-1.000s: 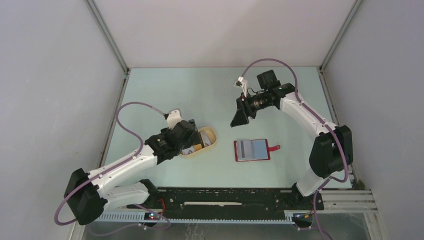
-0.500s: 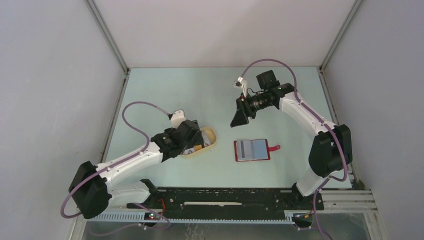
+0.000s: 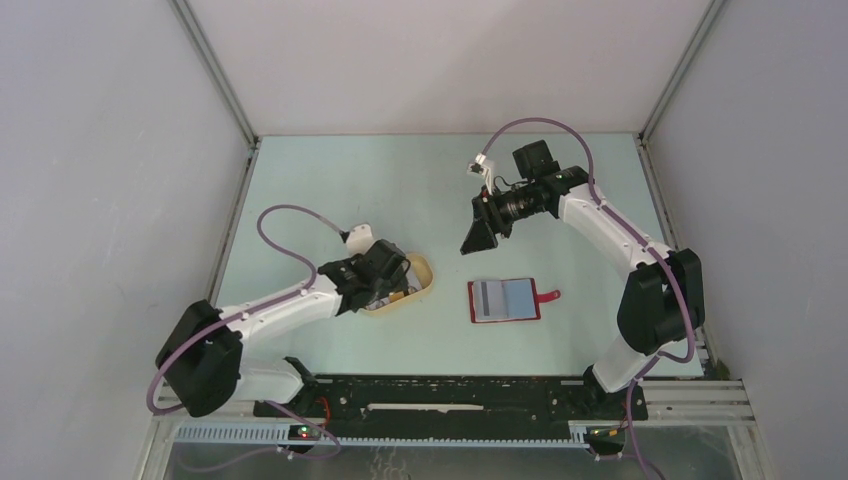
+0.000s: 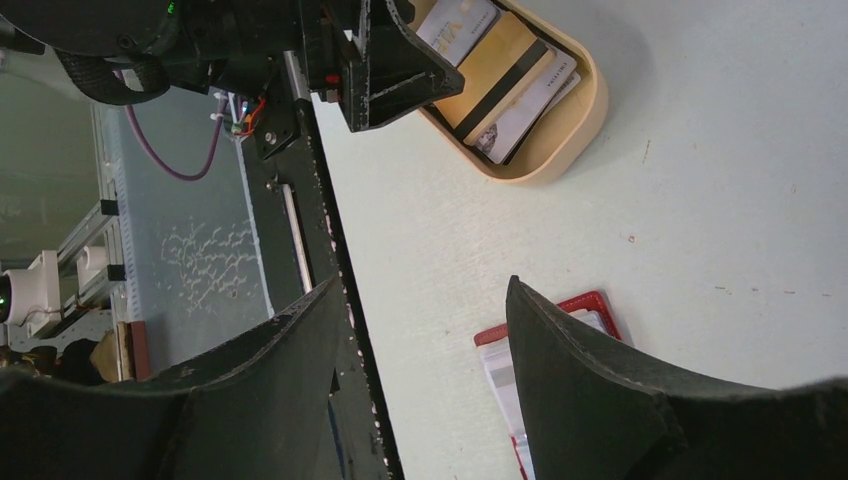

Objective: Put the credit cards into the card holder
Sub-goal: Pick up the credit card from the storage box.

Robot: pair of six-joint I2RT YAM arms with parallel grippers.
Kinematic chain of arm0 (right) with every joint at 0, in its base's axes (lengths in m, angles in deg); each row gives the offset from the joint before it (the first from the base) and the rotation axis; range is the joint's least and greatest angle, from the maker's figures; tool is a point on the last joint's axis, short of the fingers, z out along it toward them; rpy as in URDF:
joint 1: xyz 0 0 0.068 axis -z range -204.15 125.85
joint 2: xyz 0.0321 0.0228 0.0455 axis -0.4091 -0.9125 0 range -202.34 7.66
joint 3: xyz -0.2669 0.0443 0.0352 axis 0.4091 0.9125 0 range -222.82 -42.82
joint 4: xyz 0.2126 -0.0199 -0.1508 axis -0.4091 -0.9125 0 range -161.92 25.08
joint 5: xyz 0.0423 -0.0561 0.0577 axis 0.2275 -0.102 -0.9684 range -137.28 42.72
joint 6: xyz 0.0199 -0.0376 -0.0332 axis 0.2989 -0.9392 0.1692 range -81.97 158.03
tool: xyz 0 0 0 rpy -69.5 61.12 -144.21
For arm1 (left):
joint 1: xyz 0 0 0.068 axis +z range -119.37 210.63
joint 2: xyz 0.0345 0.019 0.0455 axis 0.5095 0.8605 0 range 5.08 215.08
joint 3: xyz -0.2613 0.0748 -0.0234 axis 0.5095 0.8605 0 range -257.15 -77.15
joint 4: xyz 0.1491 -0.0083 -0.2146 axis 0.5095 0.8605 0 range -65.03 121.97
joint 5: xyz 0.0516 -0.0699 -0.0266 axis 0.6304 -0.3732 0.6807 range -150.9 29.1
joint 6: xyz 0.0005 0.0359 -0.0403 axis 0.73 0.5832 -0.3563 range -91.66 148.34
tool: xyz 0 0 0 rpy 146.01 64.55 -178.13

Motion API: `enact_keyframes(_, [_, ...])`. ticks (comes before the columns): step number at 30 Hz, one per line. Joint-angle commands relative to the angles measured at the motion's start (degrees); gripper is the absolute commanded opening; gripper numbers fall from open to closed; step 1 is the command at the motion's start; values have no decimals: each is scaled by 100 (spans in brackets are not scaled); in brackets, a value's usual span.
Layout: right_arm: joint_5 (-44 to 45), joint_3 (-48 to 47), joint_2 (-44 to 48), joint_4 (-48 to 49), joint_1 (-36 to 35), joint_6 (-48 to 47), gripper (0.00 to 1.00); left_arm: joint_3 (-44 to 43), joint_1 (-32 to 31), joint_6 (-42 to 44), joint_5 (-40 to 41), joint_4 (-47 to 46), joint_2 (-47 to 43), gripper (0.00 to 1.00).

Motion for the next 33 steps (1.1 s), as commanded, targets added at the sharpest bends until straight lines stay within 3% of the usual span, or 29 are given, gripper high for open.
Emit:
enact_keyframes(1, [-56, -33, 12, -19, 3, -113, 70, -100, 29, -370, 227, -48, 97, 98])
enact_keyframes(17, [-63, -33, 4, -12, 15, -113, 70, -441, 42, -779, 525, 557, 738, 98])
enact_keyframes(33, [-101, -33, 10, -18, 45, -122, 70, -237, 206, -626, 91, -30, 909, 90])
